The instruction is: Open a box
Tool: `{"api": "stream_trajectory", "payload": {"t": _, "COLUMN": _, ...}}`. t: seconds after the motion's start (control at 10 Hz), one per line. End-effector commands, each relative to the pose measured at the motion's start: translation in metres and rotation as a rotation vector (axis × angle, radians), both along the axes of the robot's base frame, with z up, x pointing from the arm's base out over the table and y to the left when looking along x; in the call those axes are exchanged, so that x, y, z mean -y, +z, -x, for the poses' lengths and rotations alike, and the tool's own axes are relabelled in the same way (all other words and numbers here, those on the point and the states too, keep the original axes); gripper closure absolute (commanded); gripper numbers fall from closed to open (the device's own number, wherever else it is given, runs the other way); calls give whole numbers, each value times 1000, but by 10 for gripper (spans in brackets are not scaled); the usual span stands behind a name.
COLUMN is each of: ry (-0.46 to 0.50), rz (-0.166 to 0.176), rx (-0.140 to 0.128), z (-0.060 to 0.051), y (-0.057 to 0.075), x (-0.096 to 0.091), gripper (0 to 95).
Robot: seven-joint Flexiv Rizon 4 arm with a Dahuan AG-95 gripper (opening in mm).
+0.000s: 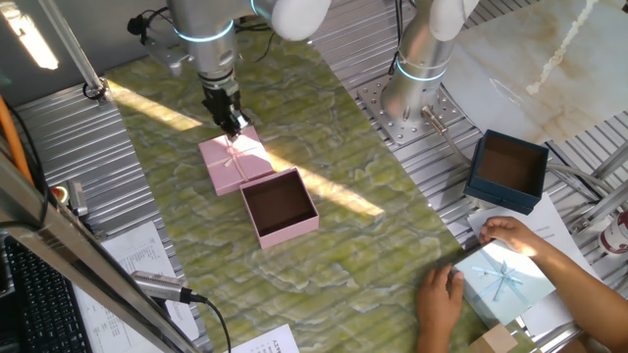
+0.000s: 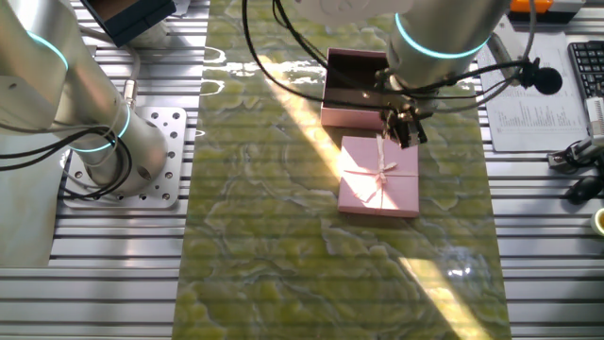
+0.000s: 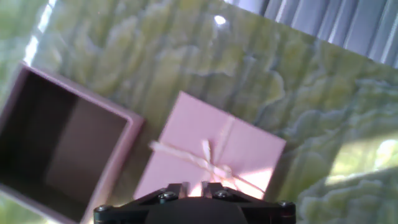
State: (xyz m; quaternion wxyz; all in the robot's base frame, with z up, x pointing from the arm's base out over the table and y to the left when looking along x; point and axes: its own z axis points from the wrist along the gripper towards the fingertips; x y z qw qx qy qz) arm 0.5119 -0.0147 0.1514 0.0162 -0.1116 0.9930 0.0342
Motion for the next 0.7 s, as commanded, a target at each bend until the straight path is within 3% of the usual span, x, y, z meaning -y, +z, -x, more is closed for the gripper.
{"api": "stream_trajectory", "payload": {"t": 0.1, "ry": -195, "rz": 71, "rx": -27, "z": 3, "y": 7, "x": -9, "gripper": 950}}
{"api": "stream_trajectory", "payload": {"t": 0.3, "ry": -176, "rz": 125, "rx": 2, "z": 2, "y": 3, "x": -17, "gripper": 950}}
{"api": "stream_trajectory", "payload": {"t": 0.7, "ry": -179, "rz": 90, "rx": -8, "z": 2, "y": 3, "x": -17, "gripper": 950}}
